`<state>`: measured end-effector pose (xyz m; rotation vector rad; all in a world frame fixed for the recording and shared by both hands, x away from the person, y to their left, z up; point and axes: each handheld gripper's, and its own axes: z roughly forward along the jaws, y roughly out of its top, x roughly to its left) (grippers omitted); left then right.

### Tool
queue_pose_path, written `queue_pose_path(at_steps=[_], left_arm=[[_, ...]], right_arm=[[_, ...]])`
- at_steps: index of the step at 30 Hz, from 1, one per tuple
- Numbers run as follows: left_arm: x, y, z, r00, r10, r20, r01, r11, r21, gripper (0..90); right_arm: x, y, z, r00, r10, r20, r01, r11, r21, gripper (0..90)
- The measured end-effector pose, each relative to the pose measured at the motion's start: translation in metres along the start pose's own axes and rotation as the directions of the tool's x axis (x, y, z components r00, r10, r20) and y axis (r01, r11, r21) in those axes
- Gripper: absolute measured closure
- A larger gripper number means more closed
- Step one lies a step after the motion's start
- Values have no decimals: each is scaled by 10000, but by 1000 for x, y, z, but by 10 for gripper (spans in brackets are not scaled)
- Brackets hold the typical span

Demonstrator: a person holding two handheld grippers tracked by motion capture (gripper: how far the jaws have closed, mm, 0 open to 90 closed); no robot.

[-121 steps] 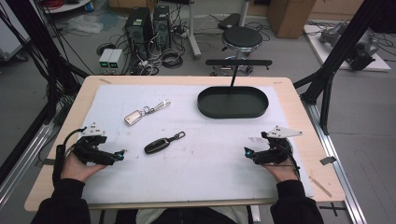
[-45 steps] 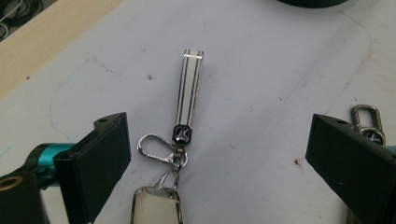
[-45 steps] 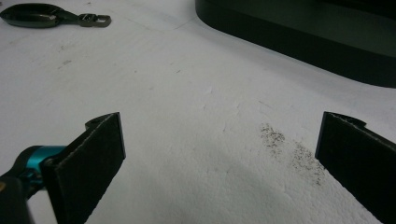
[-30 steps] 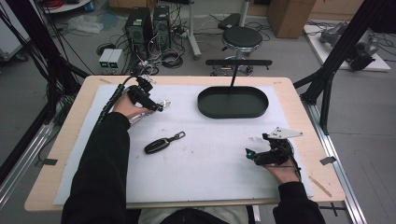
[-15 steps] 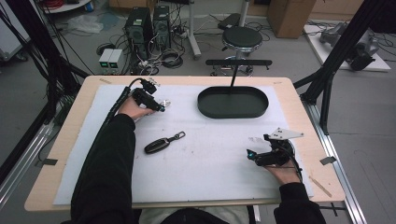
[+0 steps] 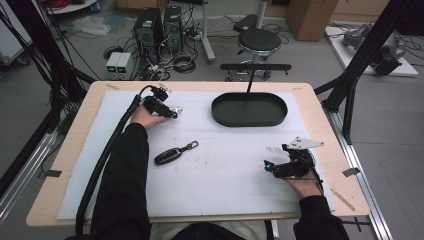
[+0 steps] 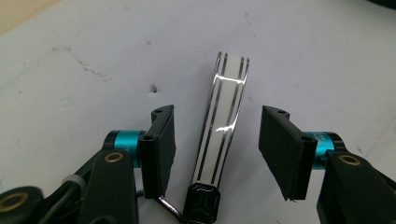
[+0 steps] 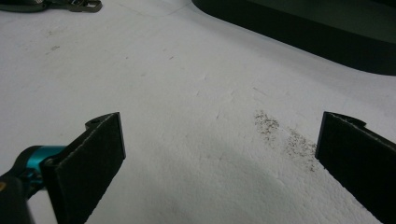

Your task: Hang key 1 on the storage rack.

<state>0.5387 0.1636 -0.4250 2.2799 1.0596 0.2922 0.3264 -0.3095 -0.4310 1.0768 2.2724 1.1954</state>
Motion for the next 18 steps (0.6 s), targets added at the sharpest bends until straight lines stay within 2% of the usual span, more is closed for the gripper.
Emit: queue_pose_path(at_steps=[2,7,9,12,14,16,18], left_arm=[[0,-1,2,9999,-20,101,19,9999,113,499],[-1,-1,3,9999,52,-102,-51,9999,102,535],[-2,-1,3,9991,148,-400,-142,9998,143,592],[-4,-1,3,9988,251,-417,-248,9996,94,706],[-6,-1,4,9985,247,-488,-241,9996,114,743],[-8,0,3,9971,411,-646,-400,9990,183,746],[-13,1,3,9930,797,-867,-776,9966,281,747]], right_arm=[[0,0,0,10000,-25,9,25,10000,-10,8],[-1,0,0,10000,-3,1,3,10000,0,8],[-1,0,0,10000,-2,-12,2,10000,45,8],[0,0,1,10000,-28,-45,28,9999,119,8],[0,0,1,10000,-43,-17,44,9999,95,8],[-1,0,1,10000,-46,34,46,10000,49,8],[-1,0,0,10000,-43,11,43,10000,42,8]])
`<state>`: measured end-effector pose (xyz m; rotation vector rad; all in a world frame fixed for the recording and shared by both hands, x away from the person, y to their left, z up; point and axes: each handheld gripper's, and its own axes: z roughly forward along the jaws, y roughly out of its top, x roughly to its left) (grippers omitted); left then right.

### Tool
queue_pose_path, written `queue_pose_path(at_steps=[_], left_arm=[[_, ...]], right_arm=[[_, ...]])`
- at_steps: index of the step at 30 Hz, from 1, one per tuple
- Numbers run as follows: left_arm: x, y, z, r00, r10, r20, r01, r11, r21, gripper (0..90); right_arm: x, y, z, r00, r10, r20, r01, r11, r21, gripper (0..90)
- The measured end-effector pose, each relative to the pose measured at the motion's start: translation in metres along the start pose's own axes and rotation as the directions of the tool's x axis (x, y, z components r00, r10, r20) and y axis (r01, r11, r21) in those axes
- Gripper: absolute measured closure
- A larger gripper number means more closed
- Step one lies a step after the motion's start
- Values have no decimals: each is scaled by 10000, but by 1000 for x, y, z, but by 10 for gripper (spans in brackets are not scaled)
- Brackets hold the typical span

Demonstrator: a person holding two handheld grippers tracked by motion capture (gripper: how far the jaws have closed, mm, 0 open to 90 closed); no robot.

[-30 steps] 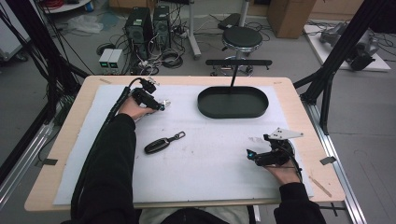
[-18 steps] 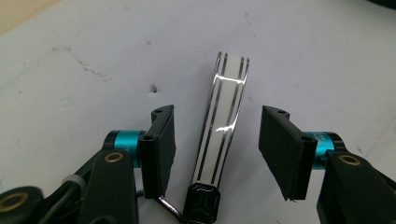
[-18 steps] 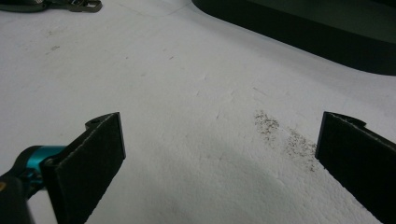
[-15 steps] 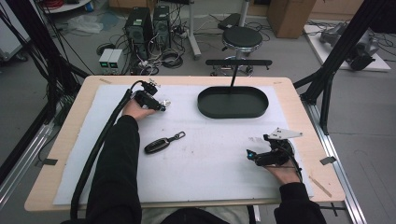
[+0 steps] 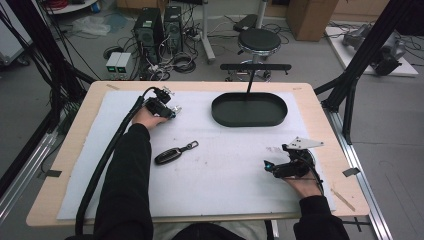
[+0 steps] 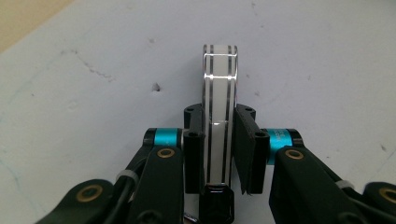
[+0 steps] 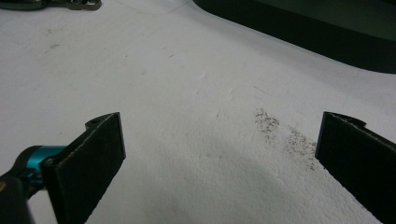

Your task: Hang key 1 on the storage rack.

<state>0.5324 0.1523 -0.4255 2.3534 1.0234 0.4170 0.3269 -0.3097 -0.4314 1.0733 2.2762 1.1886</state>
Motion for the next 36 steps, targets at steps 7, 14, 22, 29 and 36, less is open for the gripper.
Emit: queue_pose_path(at_steps=[7,14,22,29,36], left_arm=[[1,4,-20,9996,35,285,-25,9995,-331,749],[1,10,-44,9991,59,413,-30,9976,-686,748],[1,18,-73,9996,136,255,-102,9916,-1289,749],[-5,38,-105,9994,306,130,-268,9725,-2315,750],[-10,60,-127,9989,452,-85,-458,9622,-2686,749]], right_arm=[[0,0,0,10000,59,24,-59,10000,20,8],[0,1,0,10000,27,28,-27,10000,-1,8],[0,1,0,10000,78,5,-78,10000,-30,8],[0,2,2,10000,66,50,-66,10000,-22,8],[0,2,1,10000,77,12,-76,9999,-108,8]])
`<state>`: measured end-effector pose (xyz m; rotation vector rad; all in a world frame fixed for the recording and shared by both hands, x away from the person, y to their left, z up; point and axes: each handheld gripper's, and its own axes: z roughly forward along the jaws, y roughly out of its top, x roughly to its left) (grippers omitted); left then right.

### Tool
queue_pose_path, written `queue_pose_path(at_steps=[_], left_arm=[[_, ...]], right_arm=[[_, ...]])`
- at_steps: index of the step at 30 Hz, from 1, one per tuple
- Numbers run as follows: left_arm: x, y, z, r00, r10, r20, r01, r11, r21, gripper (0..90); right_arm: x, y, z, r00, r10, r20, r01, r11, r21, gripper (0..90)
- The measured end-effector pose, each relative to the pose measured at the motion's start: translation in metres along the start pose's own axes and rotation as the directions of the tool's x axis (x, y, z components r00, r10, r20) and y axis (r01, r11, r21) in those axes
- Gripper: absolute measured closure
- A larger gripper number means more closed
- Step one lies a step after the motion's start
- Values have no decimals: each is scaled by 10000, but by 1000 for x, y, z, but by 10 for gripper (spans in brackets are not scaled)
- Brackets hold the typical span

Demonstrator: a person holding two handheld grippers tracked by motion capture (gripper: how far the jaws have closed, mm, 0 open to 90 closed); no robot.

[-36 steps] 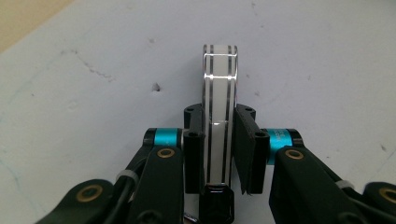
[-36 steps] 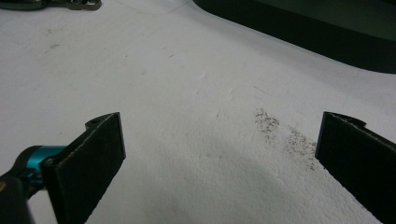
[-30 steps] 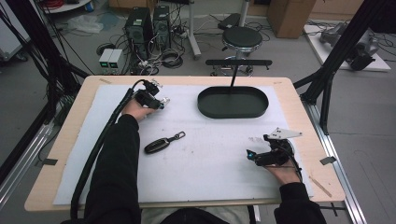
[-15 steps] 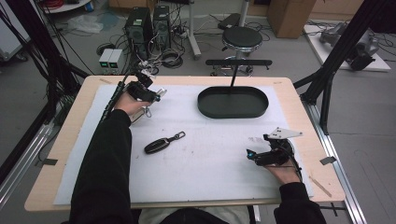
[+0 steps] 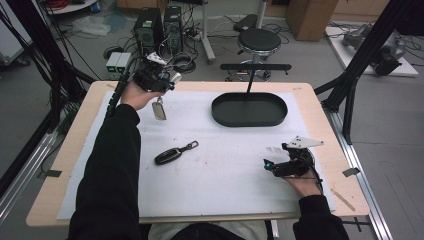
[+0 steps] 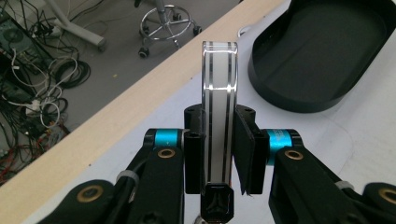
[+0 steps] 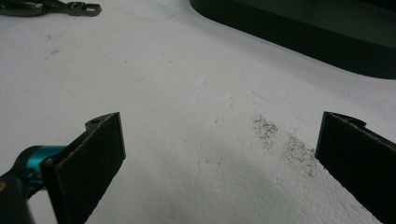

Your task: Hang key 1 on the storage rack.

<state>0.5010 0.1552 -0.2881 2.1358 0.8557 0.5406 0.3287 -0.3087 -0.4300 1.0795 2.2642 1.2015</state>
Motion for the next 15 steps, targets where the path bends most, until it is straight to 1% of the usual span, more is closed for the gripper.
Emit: queue_pose_path(at_steps=[2,4,5,6,7,10,12,15], left_arm=[[-1,6,-4,10000,9,-48,-10,9999,-156,749],[-1,11,-6,10000,24,-83,-26,9997,-233,749],[-1,13,-8,9999,129,-97,-131,9998,-178,749],[-2,15,-9,9998,126,-130,-129,9996,-236,749],[-3,18,-10,9997,186,-127,-189,9995,-237,749],[-5,26,-12,9998,157,-83,-161,9988,-458,749],[-8,32,-13,9995,283,-136,-288,9987,-419,749],[-12,40,-13,9992,378,-109,-384,9978,-548,749]], right_arm=[[0,0,0,10000,-15,-10,15,10000,16,8],[0,0,0,10000,-34,-12,34,10000,22,8],[0,0,0,10000,-16,-15,16,10000,4,8],[0,0,0,10000,-10,-22,10,10000,3,8],[0,0,0,10000,-2,-31,2,10000,-11,8],[0,0,0,10000,1,-35,-1,10000,-15,8],[0,0,0,10000,-41,-32,41,10000,-51,8],[0,0,-1,10000,-35,-48,35,10000,-68,8]])
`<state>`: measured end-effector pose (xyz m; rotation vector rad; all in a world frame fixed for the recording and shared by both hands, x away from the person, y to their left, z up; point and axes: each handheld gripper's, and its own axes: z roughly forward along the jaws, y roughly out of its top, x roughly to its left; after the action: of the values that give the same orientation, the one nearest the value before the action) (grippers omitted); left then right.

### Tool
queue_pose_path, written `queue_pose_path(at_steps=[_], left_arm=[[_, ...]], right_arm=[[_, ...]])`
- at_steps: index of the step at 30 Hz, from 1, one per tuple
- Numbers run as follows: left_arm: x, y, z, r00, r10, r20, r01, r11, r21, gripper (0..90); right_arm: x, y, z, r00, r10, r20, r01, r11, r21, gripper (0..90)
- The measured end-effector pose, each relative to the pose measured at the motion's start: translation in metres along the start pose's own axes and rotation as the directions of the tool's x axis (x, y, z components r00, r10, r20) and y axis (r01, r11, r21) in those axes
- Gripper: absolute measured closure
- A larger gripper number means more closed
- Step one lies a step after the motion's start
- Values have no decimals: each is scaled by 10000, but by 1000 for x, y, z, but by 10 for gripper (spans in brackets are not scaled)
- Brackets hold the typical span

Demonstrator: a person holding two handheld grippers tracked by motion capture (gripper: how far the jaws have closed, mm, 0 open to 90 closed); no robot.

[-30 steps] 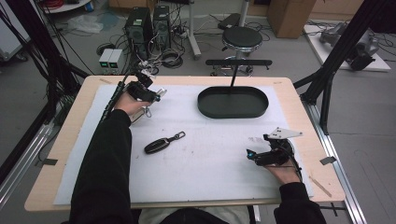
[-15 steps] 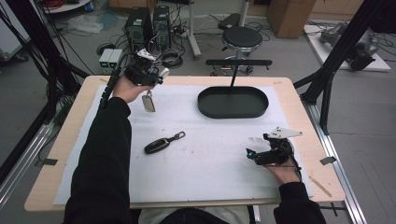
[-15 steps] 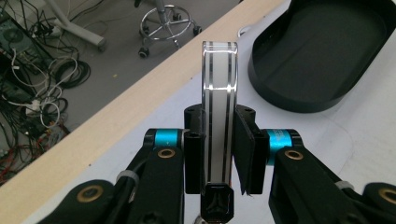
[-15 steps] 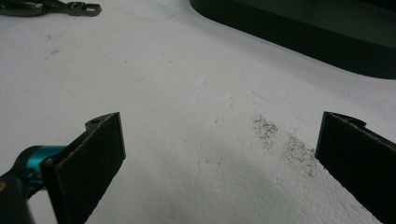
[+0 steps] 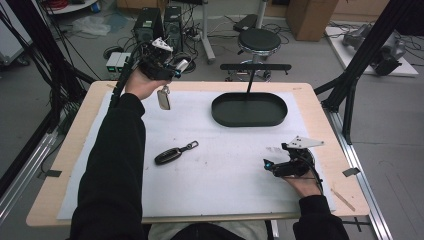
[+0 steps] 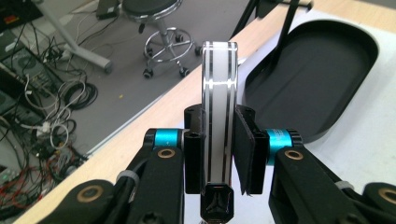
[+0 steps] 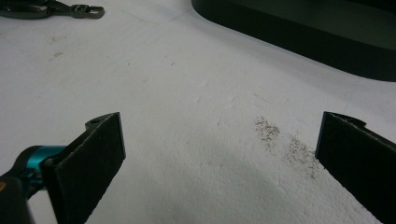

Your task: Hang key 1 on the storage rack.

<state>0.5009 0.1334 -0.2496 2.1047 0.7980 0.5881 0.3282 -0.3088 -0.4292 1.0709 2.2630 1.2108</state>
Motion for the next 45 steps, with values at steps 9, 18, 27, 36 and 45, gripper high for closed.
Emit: queue_pose_path(at_steps=[9,18,27,36,45], left_arm=[[-14,26,4,9991,405,113,-402,9989,-248,749],[-33,56,16,9966,725,398,-704,9962,-506,749],[-47,75,31,9940,896,625,-854,9941,-667,749],[-61,82,48,9910,1012,876,-956,9932,-661,749],[-71,97,65,9885,1016,1118,-939,9930,-721,750]], right_arm=[[0,0,0,10000,8,-25,-9,10000,-33,8],[0,0,-2,9999,60,-102,-61,9999,-108,8],[-1,-1,-2,9999,93,-88,-94,9999,-93,8],[0,-1,-1,10000,-15,-76,14,10000,-46,8],[-1,-1,-1,10000,-4,-86,4,10000,-25,8]])
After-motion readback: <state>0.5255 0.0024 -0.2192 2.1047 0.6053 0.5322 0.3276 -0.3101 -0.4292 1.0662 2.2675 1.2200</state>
